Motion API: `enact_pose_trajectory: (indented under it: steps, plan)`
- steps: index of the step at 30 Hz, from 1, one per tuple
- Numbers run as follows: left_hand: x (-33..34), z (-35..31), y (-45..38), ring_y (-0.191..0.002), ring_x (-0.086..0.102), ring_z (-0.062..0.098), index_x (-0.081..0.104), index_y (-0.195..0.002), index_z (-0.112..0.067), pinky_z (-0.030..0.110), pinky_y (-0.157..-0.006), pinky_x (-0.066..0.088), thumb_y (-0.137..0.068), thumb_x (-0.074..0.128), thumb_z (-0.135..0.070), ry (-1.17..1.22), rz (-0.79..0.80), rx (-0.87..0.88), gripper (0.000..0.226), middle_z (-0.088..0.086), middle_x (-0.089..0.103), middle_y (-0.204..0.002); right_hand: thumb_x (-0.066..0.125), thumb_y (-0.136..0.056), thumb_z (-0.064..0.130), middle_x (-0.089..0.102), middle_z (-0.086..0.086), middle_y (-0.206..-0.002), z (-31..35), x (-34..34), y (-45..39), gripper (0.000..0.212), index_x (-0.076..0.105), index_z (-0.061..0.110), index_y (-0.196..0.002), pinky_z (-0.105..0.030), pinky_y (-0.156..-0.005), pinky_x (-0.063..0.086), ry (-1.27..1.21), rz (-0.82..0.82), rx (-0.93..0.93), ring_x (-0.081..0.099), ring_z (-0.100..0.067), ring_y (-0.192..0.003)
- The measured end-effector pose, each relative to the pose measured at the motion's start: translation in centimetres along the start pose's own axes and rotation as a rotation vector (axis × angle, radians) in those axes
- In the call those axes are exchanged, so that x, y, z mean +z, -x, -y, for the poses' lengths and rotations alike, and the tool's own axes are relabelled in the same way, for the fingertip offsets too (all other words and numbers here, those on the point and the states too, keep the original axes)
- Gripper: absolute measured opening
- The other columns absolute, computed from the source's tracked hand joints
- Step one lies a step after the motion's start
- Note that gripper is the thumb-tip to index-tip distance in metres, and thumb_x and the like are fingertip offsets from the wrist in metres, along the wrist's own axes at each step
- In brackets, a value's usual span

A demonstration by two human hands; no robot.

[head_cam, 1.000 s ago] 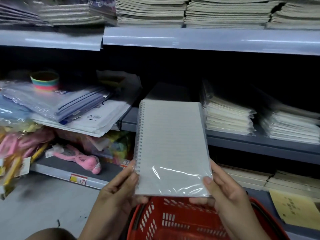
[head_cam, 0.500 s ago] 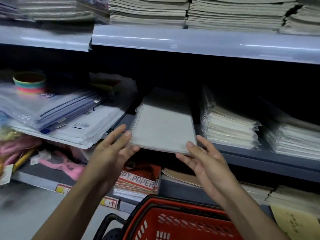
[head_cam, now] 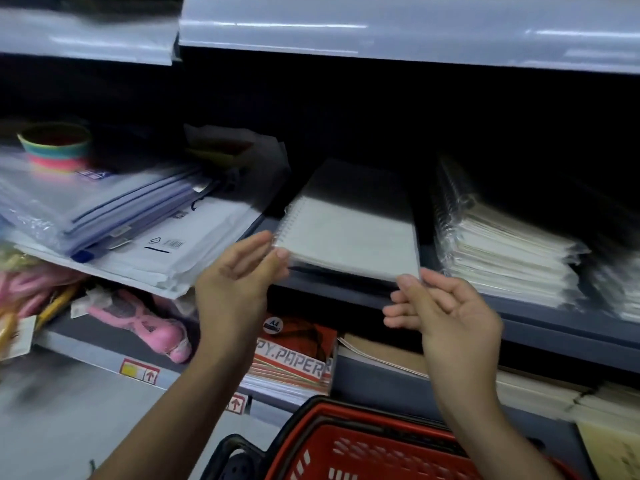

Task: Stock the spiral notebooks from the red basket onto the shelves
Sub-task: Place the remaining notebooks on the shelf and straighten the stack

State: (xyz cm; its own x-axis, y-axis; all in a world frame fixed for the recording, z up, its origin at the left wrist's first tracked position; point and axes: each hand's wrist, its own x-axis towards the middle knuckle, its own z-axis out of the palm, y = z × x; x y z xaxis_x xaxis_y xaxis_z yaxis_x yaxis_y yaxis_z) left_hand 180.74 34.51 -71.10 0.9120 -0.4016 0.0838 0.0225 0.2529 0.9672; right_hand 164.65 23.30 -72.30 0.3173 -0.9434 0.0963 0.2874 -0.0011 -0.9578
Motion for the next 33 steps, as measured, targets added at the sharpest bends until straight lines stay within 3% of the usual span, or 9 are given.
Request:
enact_pose_trajectory:
  steps: [5,12,17,22,26,30,33]
  plan:
    - [3.4,1.4,-4.2,-0.071,0.071,0.01,0.075,-0.103,-0.017,0.016,-0.068,0.055,-0.087,0.075,-0.01,0.01,-0.091,0.024,0.017,0.001,0.078,-0.09,0.072,-0.09,0.013,0.069,-0.013,-0.065,-1.7,2.3,-3.7,0.027,0.066,0.009,-0.116,-0.029,-0.045,0.056,0.016,-0.086,-0.018,0.064,-0.023,-0.049]
    - [5.1,2.2,-6.8,-0.069,0.07,0.004,0.074,-0.107,-0.016,0.018,-0.07,0.055,-0.089,0.074,-0.014,-0.045,-0.136,0.075,0.018,0.002,0.078,-0.093,0.071,-0.092,0.018,0.067,-0.017,-0.064,-2.4,4.2,-5.8,0.032,0.066,0.011,-0.123,-0.032,-0.039,0.052,0.06,-0.181,-0.048,0.063,-0.025,-0.045]
    - [4.2,2.0,-5.1,-0.068,0.071,0.005,0.074,-0.111,-0.014,0.021,-0.073,0.057,-0.088,0.075,-0.014,-0.059,-0.114,0.077,0.022,0.003,0.078,-0.097,0.07,-0.093,0.024,0.07,-0.013,-0.065,-1.9,3.6,-5.3,0.037,0.06,0.013,-0.128,-0.034,-0.047,0.056,0.082,-0.146,-0.045,0.066,-0.027,-0.049]
    - [2.8,0.8,-1.6,-0.076,0.074,0.009,0.073,-0.113,-0.013,0.022,-0.075,0.059,-0.088,0.075,-0.015,-0.088,-0.04,0.074,0.026,0.002,0.078,-0.103,0.067,-0.094,0.033,0.068,-0.009,-0.062,0.3,0.4,-3.1,0.032,0.063,0.019,-0.122,-0.029,-0.041,0.049,0.2,-0.048,-0.057,0.063,-0.021,-0.049]
    - [1.4,0.6,2.2,-0.084,0.076,0.018,0.075,-0.108,-0.018,0.031,-0.077,0.06,-0.087,0.075,-0.015,-0.116,0.095,-0.041,0.021,0.002,0.079,-0.098,0.066,-0.095,0.031,0.069,-0.012,-0.066,1.2,-3.5,-0.3,0.019,0.067,0.022,-0.111,-0.028,-0.045,0.051,0.307,0.082,-0.021,0.063,-0.021,-0.052]
    - [-0.4,2.7,6.8,-0.081,0.073,0.028,0.075,-0.1,-0.009,0.027,-0.07,0.061,-0.085,0.073,-0.006,-0.009,0.125,-0.213,0.016,0.017,0.078,-0.095,0.064,-0.095,0.029,0.069,-0.012,-0.065,0.0,-8.4,2.9,0.01,0.069,0.023,-0.103,-0.031,-0.046,0.051,0.425,0.145,0.034,0.062,-0.021,-0.051]
    - [-1.4,5.6,9.7,-0.077,0.07,0.023,0.073,-0.104,0.0,0.022,-0.066,0.06,-0.086,0.07,-0.001,0.011,0.13,-0.347,0.018,0.018,0.076,-0.092,0.065,-0.095,0.027,0.069,-0.01,-0.063,-2.0,-11.6,5.0,0.008,0.07,0.021,-0.097,-0.03,-0.044,0.049,0.476,0.164,0.126,0.061,-0.021,-0.049]
